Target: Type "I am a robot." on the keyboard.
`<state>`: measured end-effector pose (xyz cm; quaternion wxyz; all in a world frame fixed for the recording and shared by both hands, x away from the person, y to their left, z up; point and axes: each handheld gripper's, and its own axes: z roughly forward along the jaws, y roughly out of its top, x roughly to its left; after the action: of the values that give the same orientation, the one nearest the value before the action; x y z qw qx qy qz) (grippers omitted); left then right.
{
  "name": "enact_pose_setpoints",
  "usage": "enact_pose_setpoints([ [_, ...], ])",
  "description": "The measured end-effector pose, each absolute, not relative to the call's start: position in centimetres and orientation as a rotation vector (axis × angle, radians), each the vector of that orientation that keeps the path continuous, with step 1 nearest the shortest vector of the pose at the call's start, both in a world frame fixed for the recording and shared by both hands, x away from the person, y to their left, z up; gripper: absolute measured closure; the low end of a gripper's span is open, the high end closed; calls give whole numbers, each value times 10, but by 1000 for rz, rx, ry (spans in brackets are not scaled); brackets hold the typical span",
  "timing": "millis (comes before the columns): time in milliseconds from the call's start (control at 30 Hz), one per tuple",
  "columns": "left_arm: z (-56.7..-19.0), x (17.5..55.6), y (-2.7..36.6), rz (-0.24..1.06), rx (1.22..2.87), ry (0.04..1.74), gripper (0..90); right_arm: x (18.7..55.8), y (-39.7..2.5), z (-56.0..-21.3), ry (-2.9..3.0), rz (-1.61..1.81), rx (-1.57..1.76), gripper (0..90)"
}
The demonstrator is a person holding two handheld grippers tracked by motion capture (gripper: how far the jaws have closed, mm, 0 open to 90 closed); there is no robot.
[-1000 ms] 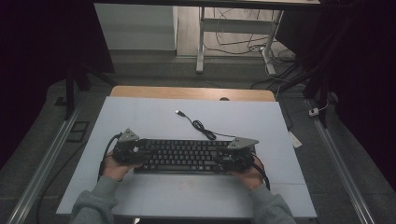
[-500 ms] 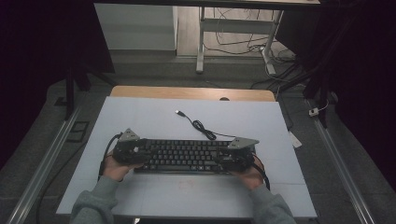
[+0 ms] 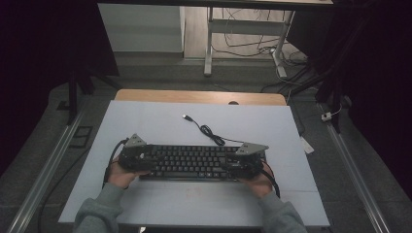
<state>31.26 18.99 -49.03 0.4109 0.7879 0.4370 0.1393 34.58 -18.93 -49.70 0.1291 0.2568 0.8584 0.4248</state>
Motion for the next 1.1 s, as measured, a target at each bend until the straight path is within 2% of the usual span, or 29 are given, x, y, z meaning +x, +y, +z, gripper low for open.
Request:
enact_pose_setpoints([
  [400, -491, 313, 188, 349, 1992, 1100, 348, 345, -175, -496, 2513, 1264, 729, 501],
  [600, -491, 313, 187, 349, 1999, 1097, 348, 345, -164, -494, 2531, 1295, 717, 553],
  [700, -492, 313, 187, 348, 2002, 1095, 348, 345, -159, -495, 2544, 1302, 701, 601],
  [767, -492, 313, 187, 348, 2003, 1095, 347, 344, -155, -495, 2553, 1309, 696, 650],
  [800, -492, 313, 186, 347, 2004, 1095, 346, 344, -153, -495, 2564, 1310, 690, 702],
  [833, -492, 313, 186, 347, 2005, 1095, 346, 344, -153, -495, 2564, 1310, 690, 702],
  [1100, -493, 314, 185, 347, 2011, 1090, 344, 344, -140, -494, 2601, 1342, 650, 894],
])
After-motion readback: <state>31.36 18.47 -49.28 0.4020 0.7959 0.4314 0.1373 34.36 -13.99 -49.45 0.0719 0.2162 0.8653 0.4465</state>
